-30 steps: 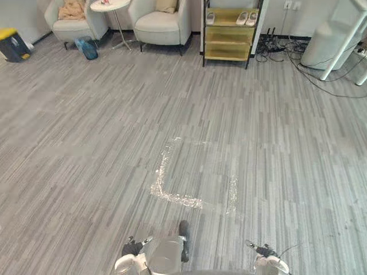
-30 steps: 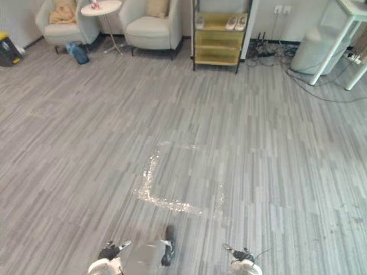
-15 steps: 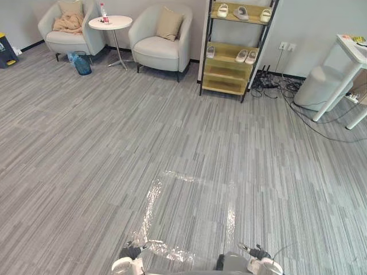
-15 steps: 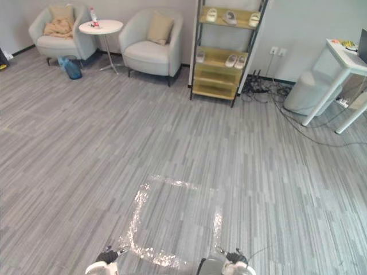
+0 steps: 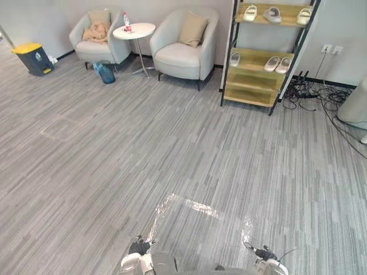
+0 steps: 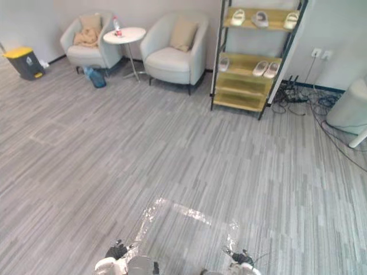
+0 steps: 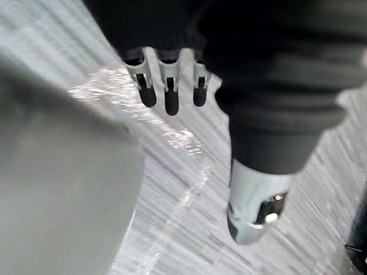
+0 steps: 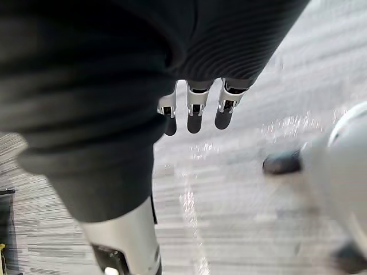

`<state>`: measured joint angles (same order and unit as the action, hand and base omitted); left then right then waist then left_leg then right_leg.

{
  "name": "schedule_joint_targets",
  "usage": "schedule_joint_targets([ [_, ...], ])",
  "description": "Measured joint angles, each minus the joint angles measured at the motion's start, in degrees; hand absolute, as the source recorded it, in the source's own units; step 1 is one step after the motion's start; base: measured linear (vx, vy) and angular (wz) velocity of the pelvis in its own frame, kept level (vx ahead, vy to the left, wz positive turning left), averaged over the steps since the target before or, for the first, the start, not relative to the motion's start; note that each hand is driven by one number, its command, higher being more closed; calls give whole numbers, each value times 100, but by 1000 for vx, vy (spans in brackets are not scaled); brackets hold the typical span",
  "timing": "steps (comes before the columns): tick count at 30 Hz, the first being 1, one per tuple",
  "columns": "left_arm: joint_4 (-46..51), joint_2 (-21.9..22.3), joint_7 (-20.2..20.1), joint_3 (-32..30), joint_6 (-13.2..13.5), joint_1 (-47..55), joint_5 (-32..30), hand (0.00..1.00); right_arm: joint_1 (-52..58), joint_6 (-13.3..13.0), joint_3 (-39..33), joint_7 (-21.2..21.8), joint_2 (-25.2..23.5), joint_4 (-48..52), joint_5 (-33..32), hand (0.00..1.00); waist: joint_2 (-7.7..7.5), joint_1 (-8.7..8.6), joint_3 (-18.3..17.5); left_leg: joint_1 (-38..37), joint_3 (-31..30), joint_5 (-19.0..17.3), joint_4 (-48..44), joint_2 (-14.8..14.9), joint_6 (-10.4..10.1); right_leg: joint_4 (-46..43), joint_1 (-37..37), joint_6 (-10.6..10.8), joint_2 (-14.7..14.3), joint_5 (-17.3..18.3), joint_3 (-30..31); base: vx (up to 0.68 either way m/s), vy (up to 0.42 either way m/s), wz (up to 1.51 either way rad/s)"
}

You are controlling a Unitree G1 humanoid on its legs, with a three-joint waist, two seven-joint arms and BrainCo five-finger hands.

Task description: Pick up cushions and gather them together orderly.

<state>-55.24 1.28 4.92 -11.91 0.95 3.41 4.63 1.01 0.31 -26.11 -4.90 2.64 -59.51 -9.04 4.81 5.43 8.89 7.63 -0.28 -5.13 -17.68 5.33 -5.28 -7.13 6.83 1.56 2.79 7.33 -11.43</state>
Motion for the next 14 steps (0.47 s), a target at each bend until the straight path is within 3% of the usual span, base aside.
schedule_joint_targets([
  [2, -24, -69, 9, 18, -5, -53, -4, 0, 1, 12, -15, 1, -109, -14, 8, 0, -131, 34, -22, -174, -8, -32, 24, -108, 48, -69, 84, 110, 100, 88, 152, 320, 141, -29],
  [3, -67, -235, 3, 61, -6, -57, 1, 0, 78, 20, -13, 9, -247, -24, 16, 0, -436, 38, -74, -408, 213, -57, 286, -261, 105, -85, 130, 185, 305, 198, 259, 294, 100, -23],
  [5, -174, -336, 4, 72, -16, -74, -4, 0, 133, 17, -12, 11, -283, -21, 22, 0, -602, 68, -165, -581, 298, -94, 469, -415, 172, -86, 160, 201, 455, 208, 302, 240, 98, -26],
  [9, -253, -399, -2, 186, -16, -75, -7, 0, 254, 19, -20, 18, -265, -57, 28, 0, -610, 65, -200, -828, 276, -67, 736, -560, 233, -49, 301, 180, 566, 180, 288, 156, 72, 4],
  [14, -403, -397, -14, 245, -17, -67, -7, 0, 266, 21, -69, 29, -210, -275, 29, 0, -502, 64, -385, -901, 205, -10, 980, -591, 309, 151, 343, 187, 529, 33, 291, 48, 15, 3],
])
